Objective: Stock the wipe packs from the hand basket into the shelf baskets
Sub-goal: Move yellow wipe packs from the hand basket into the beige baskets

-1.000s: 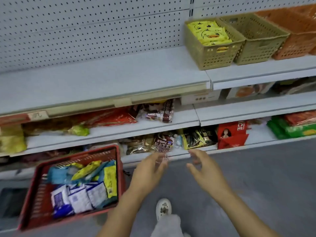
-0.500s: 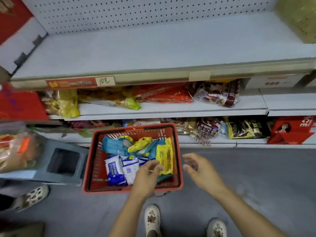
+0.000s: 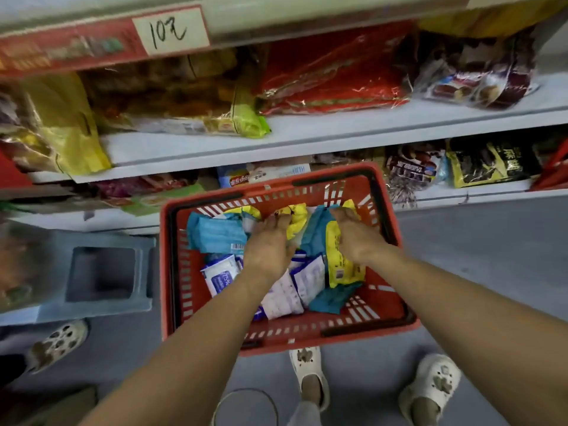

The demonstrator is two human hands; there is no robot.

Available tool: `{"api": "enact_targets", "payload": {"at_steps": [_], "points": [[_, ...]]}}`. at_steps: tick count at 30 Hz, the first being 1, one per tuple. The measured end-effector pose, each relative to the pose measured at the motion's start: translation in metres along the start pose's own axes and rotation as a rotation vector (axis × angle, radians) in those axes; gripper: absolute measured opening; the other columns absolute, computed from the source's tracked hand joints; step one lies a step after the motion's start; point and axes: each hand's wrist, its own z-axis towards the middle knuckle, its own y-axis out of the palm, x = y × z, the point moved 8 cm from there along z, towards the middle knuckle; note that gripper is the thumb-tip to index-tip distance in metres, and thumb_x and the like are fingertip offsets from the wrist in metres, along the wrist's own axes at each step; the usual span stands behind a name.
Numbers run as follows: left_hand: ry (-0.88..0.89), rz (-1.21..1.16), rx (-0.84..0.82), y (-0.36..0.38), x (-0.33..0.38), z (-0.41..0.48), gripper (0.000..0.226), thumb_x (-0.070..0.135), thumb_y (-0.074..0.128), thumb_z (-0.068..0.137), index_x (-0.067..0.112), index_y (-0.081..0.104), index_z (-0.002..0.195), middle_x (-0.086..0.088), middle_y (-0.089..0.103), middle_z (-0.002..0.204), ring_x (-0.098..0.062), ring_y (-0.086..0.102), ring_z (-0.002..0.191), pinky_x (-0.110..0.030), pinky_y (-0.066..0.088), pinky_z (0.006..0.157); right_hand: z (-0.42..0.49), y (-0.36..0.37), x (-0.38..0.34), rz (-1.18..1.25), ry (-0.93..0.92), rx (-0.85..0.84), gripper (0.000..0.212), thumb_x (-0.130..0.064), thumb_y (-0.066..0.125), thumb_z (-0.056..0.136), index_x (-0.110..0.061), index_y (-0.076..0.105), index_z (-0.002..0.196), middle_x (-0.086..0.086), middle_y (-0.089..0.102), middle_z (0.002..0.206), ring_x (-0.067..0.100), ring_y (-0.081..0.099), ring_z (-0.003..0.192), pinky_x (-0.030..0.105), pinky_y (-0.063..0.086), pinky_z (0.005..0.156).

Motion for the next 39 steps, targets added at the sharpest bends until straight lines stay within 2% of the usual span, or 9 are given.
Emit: {"api": "enact_targets", "payload": {"at_steps": [8,12,16,19,22,28,33,37,39], "points": [[-0.095,-0.217,0.137,-0.031,-0.014,-0.010,0.027,0.028,0.041,0.103,0.012,0.060,0.115,-0.018,0.066,0.099,-0.038,0.061,0.090,-0.039,0.048,0.070,-0.043,-0.015,-0.011,-0.347,-0.107,0.107,0.014,-0.009,0.051,0.090,-0.009,0.055,0.104,0.010,0.060,0.109,0.030,0.062,0.097,0.031,0.043,0.070],[-0.173,-0.526,0.234,-0.071,-0.007,-0.060,0.020,0.026,0.040,0.104,0.019,0.056,0.096,-0.003,0.056,0.064,-0.029,0.056,0.065,-0.036,0.034,0.054,-0.112,-0.049,0.001,-0.055,-0.105,0.340,0.005,-0.020,0.053,0.092,-0.016,0.051,0.094,0.007,0.061,0.098,0.036,0.061,0.090,0.035,0.042,0.066],[-0.305,-0.772,0.278,-0.090,0.013,-0.100,0.026,0.028,0.041,0.104,0.022,0.059,0.086,-0.014,0.066,0.085,-0.019,0.052,0.068,-0.039,0.046,0.070,-0.174,-0.108,0.021,0.263,-0.111,0.702,0.011,-0.018,0.061,0.089,-0.015,0.051,0.085,0.002,0.063,0.078,0.031,0.059,0.076,0.037,0.041,0.062],[-0.421,-1.088,0.238,-0.087,0.047,-0.113,0.032,0.027,0.045,0.103,0.008,0.068,0.092,-0.002,0.070,0.098,-0.018,0.065,0.078,-0.033,0.050,0.077,-0.221,-0.148,0.020,0.485,-0.340,0.885,0.007,-0.010,0.054,0.085,-0.015,0.051,0.089,-0.004,0.060,0.094,0.017,0.058,0.085,0.033,0.045,0.069],[-0.459,-1.551,0.136,-0.095,0.118,-0.118,0.026,0.024,0.044,0.103,0.014,0.068,0.104,-0.006,0.076,0.092,-0.022,0.073,0.081,-0.035,0.060,0.063,-0.260,-0.174,0.030,0.522,-0.597,0.952,0.021,0.000,0.048,0.076,-0.020,0.044,0.084,-0.010,0.049,0.125,-0.002,0.049,0.111,0.020,0.043,0.084],[-0.331,-1.986,0.136,-0.140,0.247,-0.123,0.031,0.028,0.039,0.103,0.018,0.056,0.127,-0.014,0.068,0.119,-0.034,0.067,0.098,-0.050,0.058,0.067,-0.317,-0.215,0.102,0.302,-0.781,1.040,0.013,-0.007,0.043,0.082,-0.019,0.039,0.084,-0.005,0.041,0.138,0.018,0.051,0.116,0.037,0.050,0.070],[-0.131,-1.985,-0.028,-0.150,0.354,-0.126,0.071,0.070,0.042,0.083,0.016,0.063,0.124,-0.014,0.070,0.117,-0.036,0.065,0.110,-0.060,0.050,0.091,-0.347,-0.252,0.176,0.135,-0.750,1.040,0.007,-0.010,0.044,0.083,-0.016,0.043,0.086,-0.001,0.037,0.145,0.036,0.059,0.097,0.041,0.053,0.058],[-0.193,-1.813,0.161,-0.151,0.406,-0.122,0.039,0.040,0.062,0.088,0.018,0.062,0.119,-0.012,0.072,0.110,-0.032,0.069,0.091,-0.041,0.056,0.062,-0.369,-0.271,0.221,-0.025,-0.720,0.965,0.011,-0.010,0.047,0.081,-0.018,0.047,0.089,0.000,0.038,0.144,0.031,0.064,0.080,0.037,0.049,0.045],[-0.213,-1.748,0.263,-0.156,0.425,-0.119,0.017,0.028,0.057,0.093,0.020,0.063,0.108,-0.012,0.072,0.105,-0.028,0.067,0.083,-0.038,0.051,0.067,-0.387,-0.286,0.239,-0.055,-0.703,0.999,0.021,-0.006,0.048,0.079,-0.022,0.049,0.093,-0.005,0.043,0.138,0.013,0.057,0.068,0.029,0.041,0.041]]}}
